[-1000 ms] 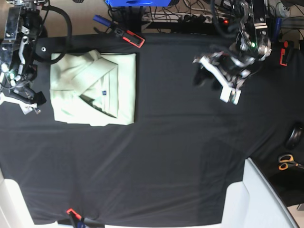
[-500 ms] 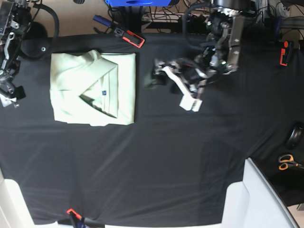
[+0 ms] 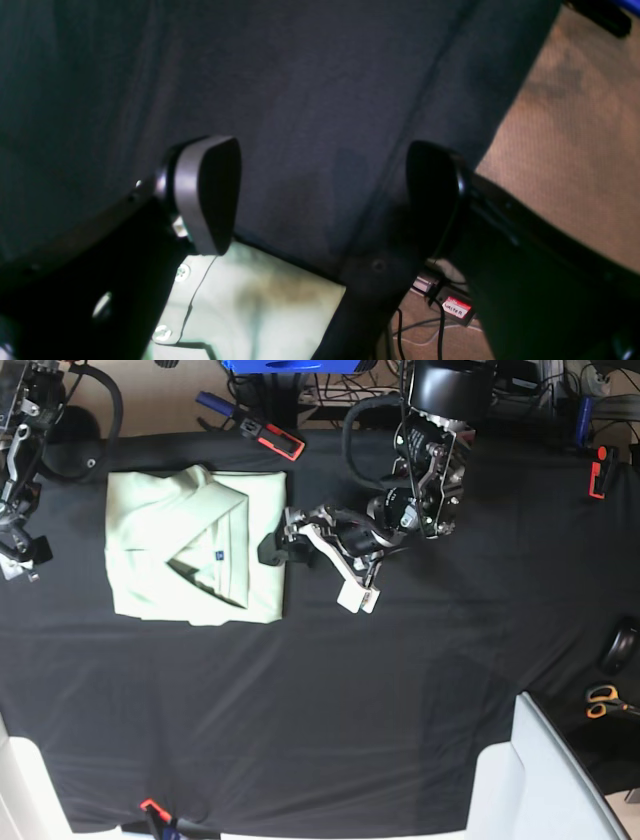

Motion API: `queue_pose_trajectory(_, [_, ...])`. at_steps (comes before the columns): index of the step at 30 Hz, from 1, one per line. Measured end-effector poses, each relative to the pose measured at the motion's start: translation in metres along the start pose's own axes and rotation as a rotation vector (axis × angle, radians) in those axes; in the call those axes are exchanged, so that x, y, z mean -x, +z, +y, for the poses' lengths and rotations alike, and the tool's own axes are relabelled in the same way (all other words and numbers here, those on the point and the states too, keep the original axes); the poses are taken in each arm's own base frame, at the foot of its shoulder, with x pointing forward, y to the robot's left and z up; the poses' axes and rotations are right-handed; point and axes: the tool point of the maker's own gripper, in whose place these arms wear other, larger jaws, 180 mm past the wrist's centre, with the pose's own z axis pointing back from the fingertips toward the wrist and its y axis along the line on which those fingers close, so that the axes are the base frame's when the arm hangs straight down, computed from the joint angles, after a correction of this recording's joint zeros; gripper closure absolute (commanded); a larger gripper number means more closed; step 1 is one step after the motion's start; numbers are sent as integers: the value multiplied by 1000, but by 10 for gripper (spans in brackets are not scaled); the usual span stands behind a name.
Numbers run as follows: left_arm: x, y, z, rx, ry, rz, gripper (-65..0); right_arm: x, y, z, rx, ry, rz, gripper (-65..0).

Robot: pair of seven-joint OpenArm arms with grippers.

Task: Fold the T-shirt properly
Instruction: 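Move the left gripper to the folded shirt's edge and grasp it, then drag the folded shirt with the left gripper toward the table center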

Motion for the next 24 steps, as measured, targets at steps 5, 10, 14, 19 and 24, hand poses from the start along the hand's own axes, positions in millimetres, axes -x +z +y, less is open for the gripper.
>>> queue_pose_trajectory(5, [7,-19,-17,43,-74,71,-558,0,0,0,0,0,0,-489])
queue_pose_trajectory(10, [14,-39,-33,97,-97,121,-558,0,0,0,0,1,0,-489])
queue_pose_trajectory(14, [19,-45,-39,116,-124,147,-558,0,0,0,0,0,0,-489])
queue_pose_trajectory(19, [30,-49,-51,140,-161,178,-544,0,0,0,0,0,0,-489])
queue_pose_trajectory(24, [43,-48,-46,122,-158,218,-265,0,0,0,0,0,0,-489])
